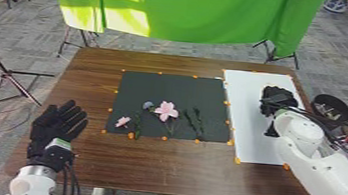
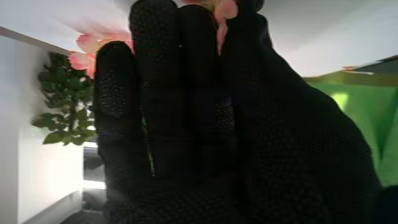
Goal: Arrange flowers
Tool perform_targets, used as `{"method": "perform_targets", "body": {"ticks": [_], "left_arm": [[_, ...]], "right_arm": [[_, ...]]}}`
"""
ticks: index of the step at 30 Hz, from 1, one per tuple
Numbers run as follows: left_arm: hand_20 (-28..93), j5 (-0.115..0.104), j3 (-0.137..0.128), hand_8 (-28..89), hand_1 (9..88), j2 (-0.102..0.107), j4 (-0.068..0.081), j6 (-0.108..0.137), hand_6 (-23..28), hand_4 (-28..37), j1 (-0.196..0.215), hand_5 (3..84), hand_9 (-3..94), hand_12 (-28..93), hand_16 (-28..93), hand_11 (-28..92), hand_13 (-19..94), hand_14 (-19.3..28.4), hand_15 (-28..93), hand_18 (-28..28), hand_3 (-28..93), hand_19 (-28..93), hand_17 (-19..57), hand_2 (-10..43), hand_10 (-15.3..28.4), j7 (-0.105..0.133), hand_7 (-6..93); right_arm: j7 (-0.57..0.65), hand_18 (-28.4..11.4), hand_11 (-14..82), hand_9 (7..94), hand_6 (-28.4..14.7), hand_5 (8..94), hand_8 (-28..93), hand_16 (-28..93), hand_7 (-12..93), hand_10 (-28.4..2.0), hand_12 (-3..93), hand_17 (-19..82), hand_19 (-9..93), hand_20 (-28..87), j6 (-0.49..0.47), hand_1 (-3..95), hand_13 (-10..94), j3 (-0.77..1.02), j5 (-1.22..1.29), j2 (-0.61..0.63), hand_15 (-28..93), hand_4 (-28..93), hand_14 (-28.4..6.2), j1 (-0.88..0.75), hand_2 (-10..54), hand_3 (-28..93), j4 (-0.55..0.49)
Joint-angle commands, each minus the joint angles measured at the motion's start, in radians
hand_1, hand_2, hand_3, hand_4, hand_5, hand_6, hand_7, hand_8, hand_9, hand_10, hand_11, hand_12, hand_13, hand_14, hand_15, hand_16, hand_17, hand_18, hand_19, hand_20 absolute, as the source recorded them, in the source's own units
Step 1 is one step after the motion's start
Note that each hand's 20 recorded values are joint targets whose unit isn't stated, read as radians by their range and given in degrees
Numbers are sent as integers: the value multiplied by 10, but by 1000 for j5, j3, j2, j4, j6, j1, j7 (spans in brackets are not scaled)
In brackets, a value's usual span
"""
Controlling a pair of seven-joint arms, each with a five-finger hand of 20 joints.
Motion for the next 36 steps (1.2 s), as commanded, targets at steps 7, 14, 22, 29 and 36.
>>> {"method": "perform_targets", "body": {"ticks": [7, 14, 22, 29, 36], "left_arm": [[100, 3, -2, -99, 307, -7, -4, 0, 113, -283, 15, 463, 414, 115, -105, 349, 298, 187, 526, 169, 706, 437, -61, 171, 174, -4, 200], [101, 6, -3, -99, 307, -10, -6, 1, 113, -283, 21, 463, 413, 115, -106, 349, 298, 187, 525, 169, 708, 437, -61, 170, 174, -9, 200], [100, 11, 2, -99, 307, -8, -2, -3, 114, -283, 11, 463, 413, 115, -105, 349, 298, 187, 527, 169, 708, 437, -62, 170, 173, -20, 199], [101, 16, 1, -99, 307, -4, 2, -2, 113, -283, 1, 463, 414, 116, -106, 349, 298, 187, 527, 169, 708, 437, -61, 170, 174, -36, 200], [100, 14, 0, -100, 307, -2, -2, 1, 113, -283, 11, 464, 414, 116, -106, 349, 299, 187, 527, 169, 708, 436, -61, 169, 173, -33, 200]], "right_arm": [[-27, -162, 85, 912, 25, 793, 23, 457, 174, -86, 380, 323, 723, 315, 90, 632, 799, -12, -24, 23, 239, -283, -52, -32, -86, 696, -137], [-47, -167, 89, 911, 20, 795, 25, 455, 179, -88, 392, 320, 730, 320, 107, 629, 796, -25, -3, -34, 257, -283, -55, -23, -88, 711, -213], [-81, -169, 92, 910, 18, 793, 23, 446, 182, -91, 391, 319, 730, 321, 90, 627, 791, -86, -1, -168, 268, -283, -57, 0, -86, 715, -243], [-101, -169, 93, 906, 18, 790, 22, 442, 184, -92, 389, 317, 730, 321, 46, 626, 785, -115, 0, -228, 272, -283, -57, 1, -83, 716, -243], [-86, -169, 95, 905, 19, 789, 20, 438, 186, -91, 386, 316, 730, 320, 28, 624, 785, -132, 1, -261, 274, -283, -57, -10, -83, 718, -232]]}}
